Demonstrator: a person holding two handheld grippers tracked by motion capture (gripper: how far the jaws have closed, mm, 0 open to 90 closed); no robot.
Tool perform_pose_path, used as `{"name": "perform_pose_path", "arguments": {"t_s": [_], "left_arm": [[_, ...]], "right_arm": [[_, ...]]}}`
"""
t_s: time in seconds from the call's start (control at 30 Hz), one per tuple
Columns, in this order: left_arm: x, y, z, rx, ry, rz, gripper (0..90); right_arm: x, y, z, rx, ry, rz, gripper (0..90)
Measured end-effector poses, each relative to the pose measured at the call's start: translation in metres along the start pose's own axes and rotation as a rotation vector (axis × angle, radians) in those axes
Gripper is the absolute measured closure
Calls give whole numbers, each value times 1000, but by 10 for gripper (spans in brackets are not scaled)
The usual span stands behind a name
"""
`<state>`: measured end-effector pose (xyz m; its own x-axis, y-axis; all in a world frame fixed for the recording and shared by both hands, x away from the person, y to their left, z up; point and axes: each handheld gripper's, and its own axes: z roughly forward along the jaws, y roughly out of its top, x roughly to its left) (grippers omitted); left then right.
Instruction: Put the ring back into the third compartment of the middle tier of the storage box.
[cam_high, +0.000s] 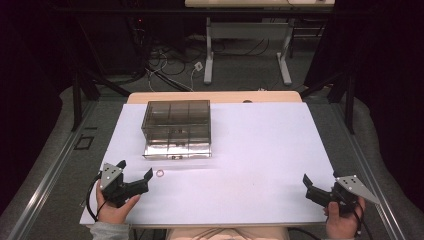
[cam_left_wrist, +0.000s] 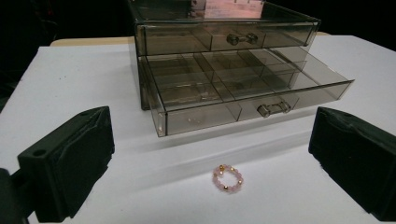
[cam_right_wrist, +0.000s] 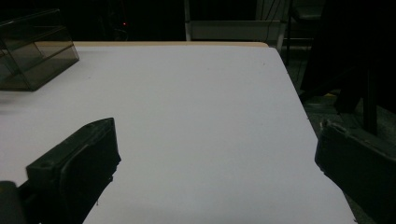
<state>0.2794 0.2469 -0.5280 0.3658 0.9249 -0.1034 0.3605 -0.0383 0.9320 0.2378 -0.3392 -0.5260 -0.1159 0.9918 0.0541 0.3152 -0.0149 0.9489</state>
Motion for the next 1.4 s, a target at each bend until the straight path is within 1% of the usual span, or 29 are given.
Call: {"name": "perform_pose_path", "arguments": {"t_s": [0.07,0.17,0.23,0.3,0.33,0.43,0.47,0.53,0.63,0.67,0.7,0.73,0.77,0.8,0.87,0.9,0.93,0.97,1.0,1.03,1.07,1.13,1.17,1.23,1.27,1.3,1.33,1.37,1.4], "left_arm": [[-1,0,1,6,-4,1,4],[-1,-1,2,16,-7,2,4],[-1,0,3,12,-4,5,4],[-1,0,3,13,-10,-11,4],[-1,0,3,13,-8,-12,4],[-1,0,4,18,-9,-12,4],[-1,0,4,20,-3,-9,4],[0,1,5,19,-4,-15,6],[-1,2,6,16,-6,-18,11],[-1,2,6,18,-6,-15,14],[-2,2,6,18,-6,-12,23],[-2,3,6,18,-7,-9,35],[-2,3,7,17,-6,-10,47],[-2,3,7,16,-3,-12,58],[-3,3,8,20,0,-12,79],[-3,4,9,22,1,-10,94],[-4,4,9,22,5,-8,113],[-4,4,10,23,5,-7,125],[-4,4,10,23,5,-7,137],[-5,5,11,25,7,-6,149],[-5,5,12,27,7,-6,154],[-5,5,14,35,3,-11,157],[-5,5,15,37,4,-14,160],[-6,6,16,47,1,-11,172],[-6,6,17,55,4,-5,187],[-6,6,17,60,9,3,201],[-7,7,18,61,8,7,208],[-7,7,19,59,7,5,211],[-7,7,19,60,9,14,214]], "right_arm": [[0,0,0,15,4,-11,0],[2,-1,0,14,9,-21,0],[3,0,0,17,14,-25,0],[3,-1,0,18,16,-29,0],[3,-1,2,11,17,-34,0],[4,-2,2,12,22,-30,0],[5,-2,2,19,24,-39,0],[5,-2,3,7,23,-45,0],[5,-2,1,25,21,-50,0],[6,-2,1,22,19,-50,0],[6,-2,2,14,22,-47,0],[6,-2,2,20,23,-49,0],[7,-3,3,9,22,-47,0],[7,-2,2,30,24,-48,0],[8,-4,5,9,22,-44,0],[8,-4,5,15,19,-50,0],[8,-4,5,27,27,-50,0],[8,-4,7,10,27,-47,0],[8,-4,7,10,27,-47,0],[7,-4,5,54,35,-50,0],[7,-4,6,53,39,-47,0],[7,-5,8,22,34,-43,0],[7,-5,6,41,31,-46,0],[7,-5,6,42,32,-47,0],[7,-5,7,31,34,-45,0],[8,-5,7,32,35,-45,0],[8,-5,8,27,40,-42,0],[8,-5,8,34,35,-45,0],[8,-6,8,34,33,-49,0]]}}
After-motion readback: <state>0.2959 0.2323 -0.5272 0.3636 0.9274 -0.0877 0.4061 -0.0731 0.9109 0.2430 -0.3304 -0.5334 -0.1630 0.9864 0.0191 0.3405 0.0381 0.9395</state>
